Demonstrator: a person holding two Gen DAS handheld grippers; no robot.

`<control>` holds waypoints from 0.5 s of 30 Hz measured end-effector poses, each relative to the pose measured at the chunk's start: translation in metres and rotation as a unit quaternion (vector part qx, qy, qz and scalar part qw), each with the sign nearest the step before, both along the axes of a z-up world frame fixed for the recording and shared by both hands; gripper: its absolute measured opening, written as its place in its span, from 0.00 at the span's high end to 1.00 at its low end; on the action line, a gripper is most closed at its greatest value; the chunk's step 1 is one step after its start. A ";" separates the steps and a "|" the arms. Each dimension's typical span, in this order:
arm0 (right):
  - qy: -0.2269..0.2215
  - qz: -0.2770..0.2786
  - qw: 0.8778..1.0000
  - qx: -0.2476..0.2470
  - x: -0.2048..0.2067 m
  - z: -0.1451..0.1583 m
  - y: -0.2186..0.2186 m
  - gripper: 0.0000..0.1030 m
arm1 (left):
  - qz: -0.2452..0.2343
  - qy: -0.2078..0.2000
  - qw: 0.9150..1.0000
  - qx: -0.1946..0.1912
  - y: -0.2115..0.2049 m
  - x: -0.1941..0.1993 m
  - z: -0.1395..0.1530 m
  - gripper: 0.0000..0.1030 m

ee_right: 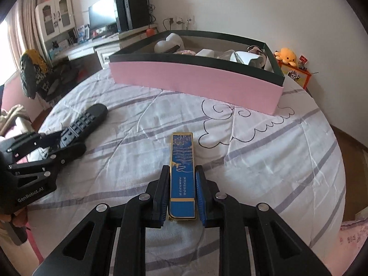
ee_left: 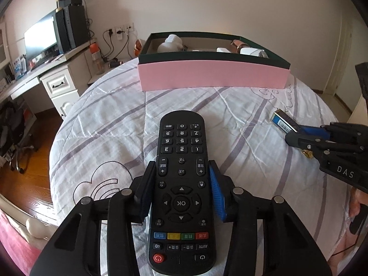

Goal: Organize rigid objects
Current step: 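Lift the remote and blue-and-gold box and carry both toward the pink box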

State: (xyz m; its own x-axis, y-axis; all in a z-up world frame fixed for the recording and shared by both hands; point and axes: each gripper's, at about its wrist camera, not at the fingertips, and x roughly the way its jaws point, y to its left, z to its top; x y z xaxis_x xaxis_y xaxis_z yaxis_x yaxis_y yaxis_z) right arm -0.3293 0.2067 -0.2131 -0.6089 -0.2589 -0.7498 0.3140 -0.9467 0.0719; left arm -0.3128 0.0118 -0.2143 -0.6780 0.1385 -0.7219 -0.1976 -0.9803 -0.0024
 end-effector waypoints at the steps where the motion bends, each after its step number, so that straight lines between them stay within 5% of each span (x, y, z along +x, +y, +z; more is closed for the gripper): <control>1: 0.002 -0.001 1.000 -0.005 0.002 0.001 0.001 0.80 | 0.001 0.000 1.000 0.005 -0.001 0.002 0.002 0.57; 5: 0.023 -0.008 0.999 -0.038 0.020 0.017 0.009 0.80 | -0.003 0.018 1.000 0.017 -0.005 0.014 0.018 0.57; 15: 0.129 0.004 0.990 -0.050 0.073 0.100 0.004 0.80 | 0.023 0.151 0.988 -0.001 -0.012 0.075 0.115 0.57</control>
